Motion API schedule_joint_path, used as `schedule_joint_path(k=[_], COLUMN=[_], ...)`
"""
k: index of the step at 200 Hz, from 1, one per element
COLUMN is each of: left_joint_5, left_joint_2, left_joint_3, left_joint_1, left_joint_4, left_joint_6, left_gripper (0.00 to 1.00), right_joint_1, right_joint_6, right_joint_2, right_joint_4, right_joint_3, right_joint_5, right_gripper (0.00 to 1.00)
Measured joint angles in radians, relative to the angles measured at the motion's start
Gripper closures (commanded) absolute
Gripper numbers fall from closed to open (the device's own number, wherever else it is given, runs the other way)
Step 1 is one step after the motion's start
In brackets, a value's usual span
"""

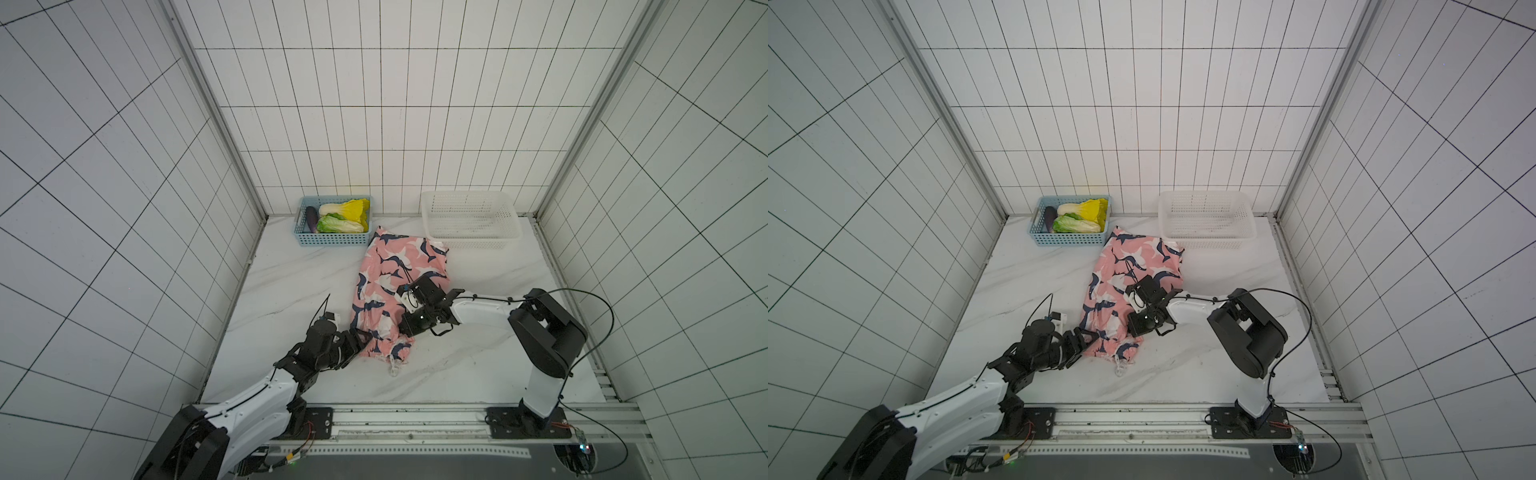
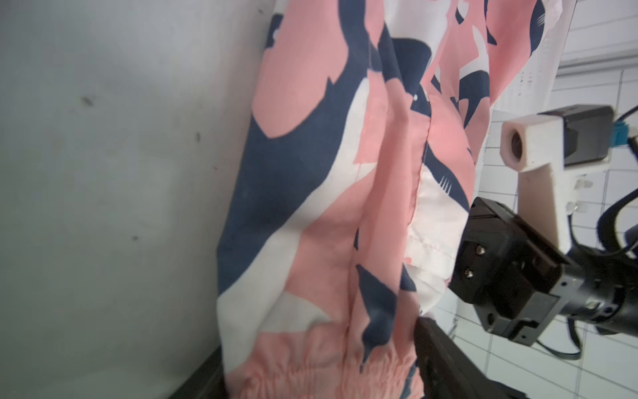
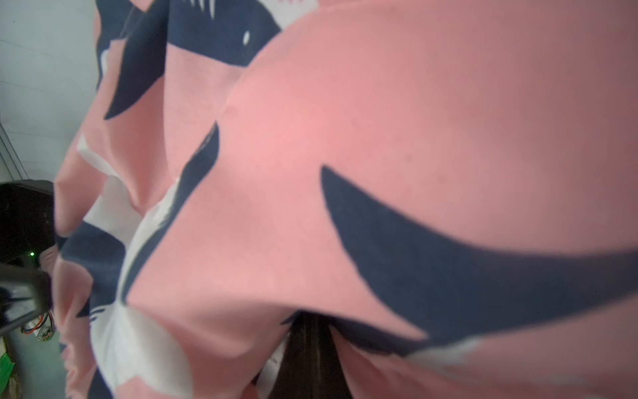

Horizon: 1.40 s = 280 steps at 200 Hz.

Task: Roll up the shorts
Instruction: Roll the shorts at the center of the board.

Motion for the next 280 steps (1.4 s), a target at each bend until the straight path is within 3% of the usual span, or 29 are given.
schedule_joint_path(k=[28,60,93,109,138,153,182,192,209,236,245,264,280], left_joint_5=[0.001,-0.006,-0.029,-0.04,-0.048,-0.04,-0.018,-0.014,-0.014,-0.028,-0.034,-0.036,-0.023], left_joint_2=[-0.006,-0.121,-0.213,-0.203,-0.086,0.0,0.157,0.182,0.187,0.116,0.087,0.069,0.09], left_joint_3=[0.0,0.0,-0.013,-0.032,-0.026,0.001,0.027,0.035,0.05,0.112,0.143,0.208,0.262], left_joint_1=[-0.013,-0.014,-0.014,-0.016,-0.019,-0.02,-0.026,-0.029,-0.03,-0.029,-0.02,0.013,0.049], left_joint_4=[0.005,-0.019,-0.026,-0.023,-0.007,0.032,0.125,0.131,0.114,0.003,-0.04,-0.114,-0.18], left_joint_6=[0.0,0.0,-0.001,-0.008,0.009,0.023,0.041,0.035,0.043,0.062,0.073,0.094,0.12], left_gripper=[0.35,0.35,0.23,0.13,0.12,0.24,0.63,0.66,0.84,1.0,1.0,1.0,1.0], right_joint_1=[-0.005,-0.006,-0.006,-0.008,-0.012,-0.013,-0.013,-0.013,-0.013,-0.013,-0.013,-0.018,-0.019], right_joint_6=[0.005,0.006,0.006,0.006,0.006,0.006,0.006,0.006,0.006,0.006,0.005,-0.003,-0.022], right_joint_2=[0.003,0.005,0.008,0.01,0.014,0.014,0.014,0.014,0.014,0.005,-0.005,-0.044,-0.113], right_joint_4=[0.008,0.009,0.021,0.023,0.027,0.027,0.028,0.029,0.029,0.023,0.011,-0.042,-0.097], right_joint_3=[0.0,0.0,0.0,0.0,0.002,0.002,0.002,0.002,0.002,0.002,0.001,-0.002,-0.007], right_joint_5=[-0.01,-0.014,-0.017,-0.019,-0.031,-0.032,-0.03,-0.029,-0.028,-0.011,0.008,0.065,0.136], right_gripper=[1.0,1.0,1.0,1.0,1.0,1.0,1.0,1.0,1.0,1.0,0.97,0.73,0.63])
